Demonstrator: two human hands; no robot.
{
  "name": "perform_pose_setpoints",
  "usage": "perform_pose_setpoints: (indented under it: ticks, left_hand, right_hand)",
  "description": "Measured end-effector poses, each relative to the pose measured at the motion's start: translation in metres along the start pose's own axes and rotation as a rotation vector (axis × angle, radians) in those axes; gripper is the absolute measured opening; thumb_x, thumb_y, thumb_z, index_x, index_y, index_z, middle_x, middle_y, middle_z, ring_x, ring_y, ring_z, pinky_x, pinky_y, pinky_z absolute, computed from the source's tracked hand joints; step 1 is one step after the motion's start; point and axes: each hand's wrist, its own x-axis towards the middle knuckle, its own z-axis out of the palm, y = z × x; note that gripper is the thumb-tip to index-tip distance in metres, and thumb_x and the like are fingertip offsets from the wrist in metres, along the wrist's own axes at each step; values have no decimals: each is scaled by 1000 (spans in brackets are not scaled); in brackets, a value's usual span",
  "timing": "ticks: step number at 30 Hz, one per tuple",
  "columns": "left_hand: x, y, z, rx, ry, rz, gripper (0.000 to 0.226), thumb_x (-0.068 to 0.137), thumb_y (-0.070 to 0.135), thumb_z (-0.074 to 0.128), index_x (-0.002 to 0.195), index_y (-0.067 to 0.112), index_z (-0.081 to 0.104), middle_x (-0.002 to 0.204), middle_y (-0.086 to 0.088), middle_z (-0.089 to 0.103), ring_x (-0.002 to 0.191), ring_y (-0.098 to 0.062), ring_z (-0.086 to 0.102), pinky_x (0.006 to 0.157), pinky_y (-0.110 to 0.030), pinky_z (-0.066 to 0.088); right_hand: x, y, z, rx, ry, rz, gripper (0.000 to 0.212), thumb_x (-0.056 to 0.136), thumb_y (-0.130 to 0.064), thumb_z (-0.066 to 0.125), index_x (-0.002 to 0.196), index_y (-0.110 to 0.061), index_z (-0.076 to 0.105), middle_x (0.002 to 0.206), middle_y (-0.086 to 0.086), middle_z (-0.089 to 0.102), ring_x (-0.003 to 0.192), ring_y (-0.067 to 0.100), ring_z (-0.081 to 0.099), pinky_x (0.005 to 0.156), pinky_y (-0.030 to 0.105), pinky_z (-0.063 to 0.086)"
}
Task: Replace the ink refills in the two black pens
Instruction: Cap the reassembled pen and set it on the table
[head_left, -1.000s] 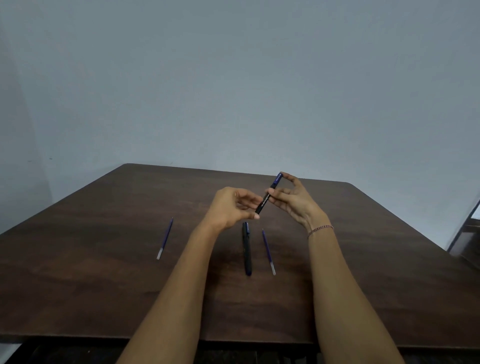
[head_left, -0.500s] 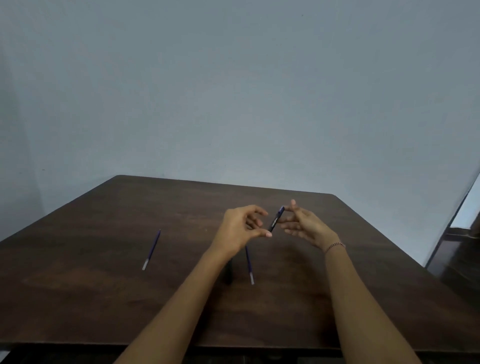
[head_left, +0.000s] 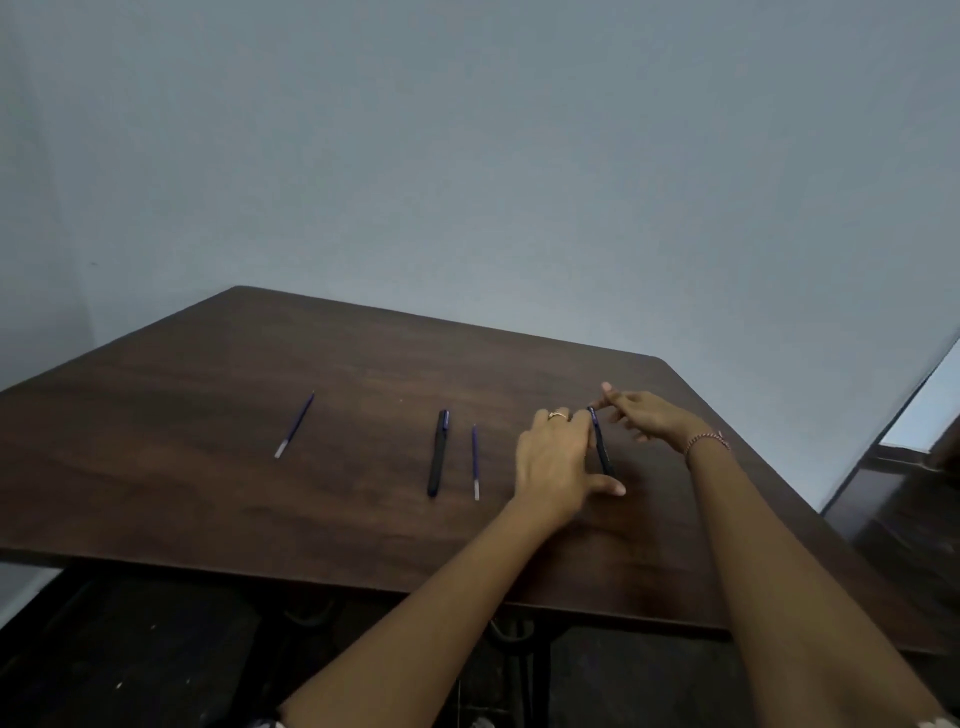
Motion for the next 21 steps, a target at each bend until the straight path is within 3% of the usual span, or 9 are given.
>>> perform_pose_setpoints:
  ticks: [3, 9, 13, 21]
  left_hand:
    - [0, 5, 6, 67, -27, -29, 69, 60, 55, 78, 110, 17, 49, 118, -7, 52, 112, -26, 43, 87, -41, 40]
    - [4, 4, 14, 96, -75, -64, 76, 59, 56, 78, 114, 15, 45, 123, -10, 49, 114, -28, 41, 89, -44, 39]
    - [10, 4, 16, 110, -95, -76, 80, 59, 57, 78, 118, 16, 43, 126, -10, 48, 117, -29, 41, 90, -44, 38]
    - [13, 3, 19, 88, -102, -85, 79, 60, 58, 77, 120, 17, 42, 124, -9, 51, 116, -28, 43, 89, -44, 36]
  right_hand:
    - [4, 5, 3, -87, -26, -28, 55, 98, -52, 25, 121, -19, 63, 126, 16, 55, 106, 21, 46, 98, 35, 34]
    - [15, 19, 9, -146, -39, 12, 51, 101, -47, 24, 123, -20, 62, 144, 14, 44, 135, 30, 37, 113, 38, 26]
    - [17, 17, 7, -203, -48, 29, 51, 100, -49, 24, 123, -23, 61, 145, 13, 43, 136, 32, 36, 114, 43, 26]
    - [13, 7, 0, -194, -86, 25, 56, 99, -49, 30, 134, -11, 52, 148, 12, 41, 138, 27, 34, 111, 37, 24]
